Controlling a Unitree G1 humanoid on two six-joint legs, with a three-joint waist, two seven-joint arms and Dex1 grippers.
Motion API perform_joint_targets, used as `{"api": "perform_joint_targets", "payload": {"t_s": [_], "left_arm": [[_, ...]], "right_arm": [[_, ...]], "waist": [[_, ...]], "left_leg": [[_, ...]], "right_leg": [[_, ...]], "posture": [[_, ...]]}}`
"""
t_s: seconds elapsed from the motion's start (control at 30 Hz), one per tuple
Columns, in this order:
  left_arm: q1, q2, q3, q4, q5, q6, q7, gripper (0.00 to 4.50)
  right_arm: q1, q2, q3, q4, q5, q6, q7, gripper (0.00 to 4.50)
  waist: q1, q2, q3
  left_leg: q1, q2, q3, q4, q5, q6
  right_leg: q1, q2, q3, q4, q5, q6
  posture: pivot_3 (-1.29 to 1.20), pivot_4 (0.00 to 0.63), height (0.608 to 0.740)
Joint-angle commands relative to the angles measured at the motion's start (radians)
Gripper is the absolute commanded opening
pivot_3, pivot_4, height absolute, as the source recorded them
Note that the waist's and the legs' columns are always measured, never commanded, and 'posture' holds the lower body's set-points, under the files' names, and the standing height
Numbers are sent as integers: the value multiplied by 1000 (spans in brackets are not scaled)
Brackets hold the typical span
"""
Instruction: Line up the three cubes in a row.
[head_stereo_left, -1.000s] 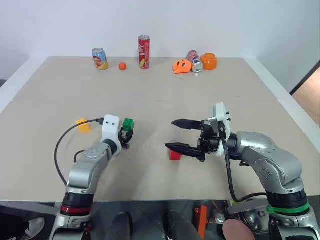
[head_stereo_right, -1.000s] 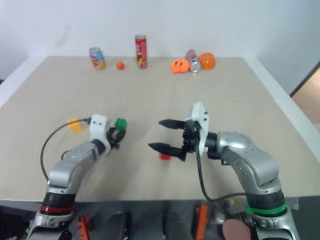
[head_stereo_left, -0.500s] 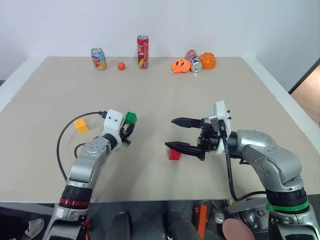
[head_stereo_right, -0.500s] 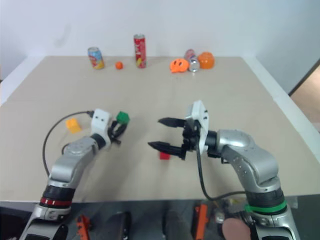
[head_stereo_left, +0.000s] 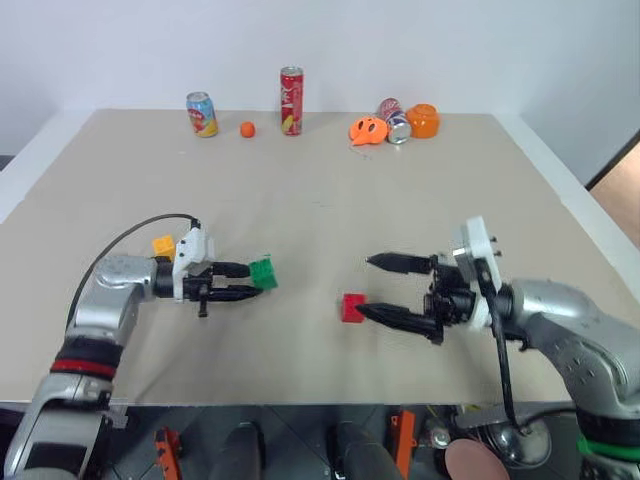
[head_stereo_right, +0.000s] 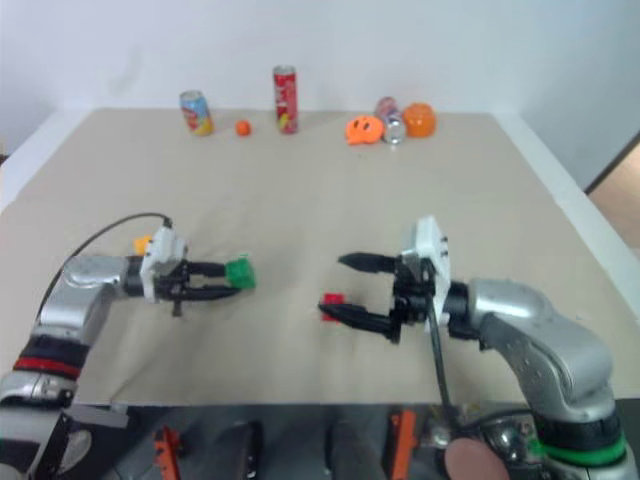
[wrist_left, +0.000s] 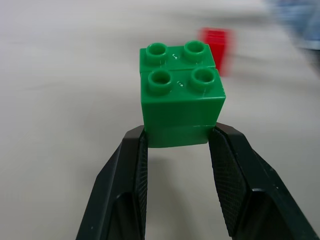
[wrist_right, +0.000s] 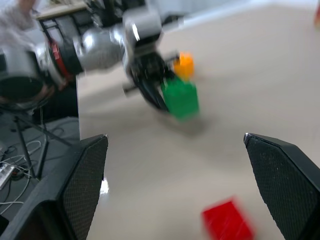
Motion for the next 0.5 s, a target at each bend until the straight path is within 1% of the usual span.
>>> {"api": "perform_joint_targets", "payload": {"t_s": [0.03, 0.1, 0.17, 0.27, 0.37, 0.5], "left_arm": [[-115, 22, -101, 126, -42, -101, -44, 1249], [-188, 4, -151, 229, -33, -160, -44, 1249], [-254, -39, -174, 330, -16, -212, -44, 1249], [-305, -95, -199, 420, -1, -273, -44, 1249], [-312, -138, -223, 440, -7, -293, -44, 1249], [-281, -139, -268, 399, -43, -279, -44, 1249]], "right_arm": [[115, 15, -49, -160, 48, -5, -81, 4500], [178, 37, -66, -219, 79, -5, -143, 4500], [223, 50, -75, -268, 101, -8, -194, 4500], [263, 57, -79, -313, 119, -13, -260, 4500], [292, 50, -94, -333, 130, -21, -302, 4500], [324, 27, -125, -336, 142, -32, -320, 4500]], "waist": [[-2, 0, 0], [-2, 0, 0], [-3, 0, 0], [-6, -1, 0], [-10, -1, 0], [-10, -1, 0]], "left_leg": [[-2, 0, 0, 1, 0, 0], [-5, 0, 0, 2, 0, 0], [-5, 0, 0, 3, 0, 1], [-5, 0, 0, 5, 0, 1], [-5, 0, 1, 6, 0, 1], [-5, 0, 1, 7, 0, 2]], "right_leg": [[-2, 0, 0, 0, 0, 1], [-4, 0, 1, 0, 1, 2], [-4, 0, 0, 0, 1, 2], [-4, 0, 1, 0, 1, 2], [-4, 0, 2, 0, 1, 2], [-4, 1, 3, 1, 1, 2]], "posture": [[0, 150, 740], [0, 150, 740], [0, 150, 740], [0, 150, 740], [0, 150, 740], [0, 150, 740]]}}
